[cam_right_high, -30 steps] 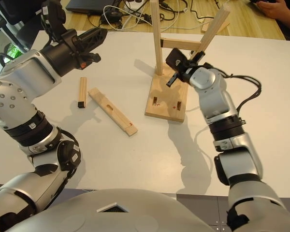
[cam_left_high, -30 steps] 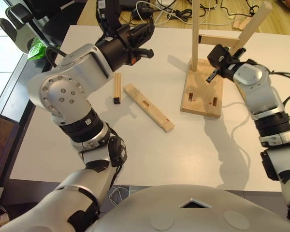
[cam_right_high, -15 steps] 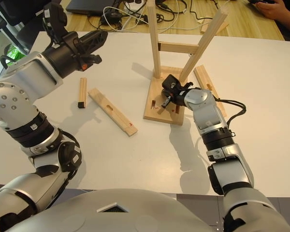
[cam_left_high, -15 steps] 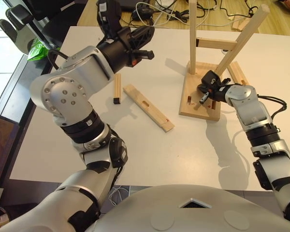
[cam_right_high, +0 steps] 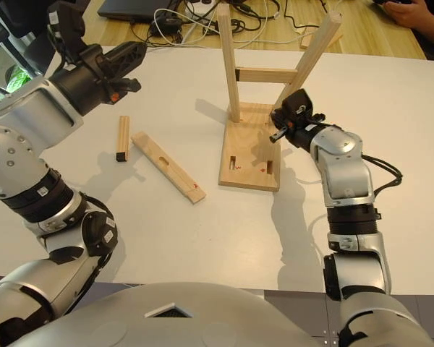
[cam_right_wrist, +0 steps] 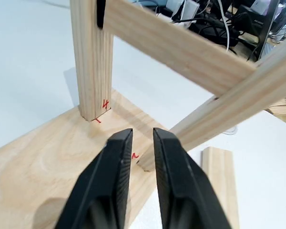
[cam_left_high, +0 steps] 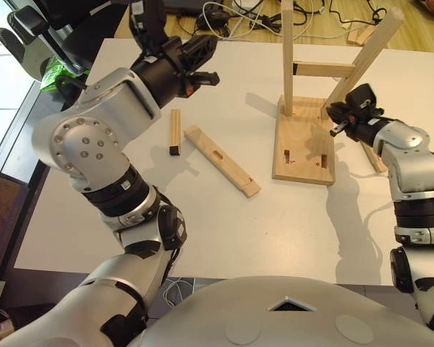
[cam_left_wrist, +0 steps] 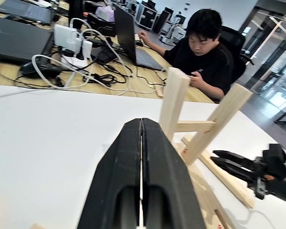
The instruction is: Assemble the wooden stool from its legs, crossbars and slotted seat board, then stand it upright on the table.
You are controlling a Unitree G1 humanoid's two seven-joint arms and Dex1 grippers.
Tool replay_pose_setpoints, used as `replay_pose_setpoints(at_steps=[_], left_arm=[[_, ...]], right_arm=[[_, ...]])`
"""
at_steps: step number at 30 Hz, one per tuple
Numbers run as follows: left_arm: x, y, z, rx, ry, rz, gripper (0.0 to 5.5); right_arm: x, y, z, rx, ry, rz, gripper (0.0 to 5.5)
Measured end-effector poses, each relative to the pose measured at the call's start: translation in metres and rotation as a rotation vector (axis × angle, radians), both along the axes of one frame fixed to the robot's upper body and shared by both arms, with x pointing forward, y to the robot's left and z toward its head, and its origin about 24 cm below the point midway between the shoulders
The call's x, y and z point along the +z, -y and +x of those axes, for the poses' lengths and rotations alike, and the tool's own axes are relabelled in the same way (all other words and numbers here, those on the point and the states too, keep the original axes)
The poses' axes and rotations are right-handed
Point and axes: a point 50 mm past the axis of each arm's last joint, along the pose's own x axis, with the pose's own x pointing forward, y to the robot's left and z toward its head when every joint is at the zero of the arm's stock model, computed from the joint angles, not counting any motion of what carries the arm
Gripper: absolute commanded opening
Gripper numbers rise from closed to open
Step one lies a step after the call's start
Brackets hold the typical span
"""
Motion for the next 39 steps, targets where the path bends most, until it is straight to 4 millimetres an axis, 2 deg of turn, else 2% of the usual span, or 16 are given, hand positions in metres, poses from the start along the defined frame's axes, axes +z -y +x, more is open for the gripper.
replay_pose_setpoints(at_steps=[5, 11, 17, 23, 29, 39], left_arm=[[-0.018, -0.032, -0.002, 0.217, -0.022, 0.204, 0.00], [-0.041, -0.045, -0.013, 0.283, -0.076, 0.235, 0.78], [-0.061, -0.043, -0.016, 0.316, -0.155, 0.241, 1.58], [-0.093, -0.043, -0.023, 0.359, -0.252, 0.385, 2.43], [-0.115, -0.036, -0.025, 0.321, -0.338, 0.378, 2.49], [-0.148, -0.042, -0.021, 0.359, -0.433, 0.422, 2.49]], right_arm=[[0.022, 0.004, -0.016, -0.026, 0.057, 0.055, 2.08], [0.030, 0.013, -0.028, -0.104, 0.074, 0.083, 2.94], [0.032, 0.013, -0.029, -0.155, 0.086, 0.101, 2.98], [0.032, 0.013, -0.029, -0.176, 0.091, 0.109, 2.98], [0.032, 0.013, -0.029, -0.188, 0.094, 0.112, 2.98], [0.033, 0.012, -0.028, -0.197, 0.096, 0.127, 2.98]])
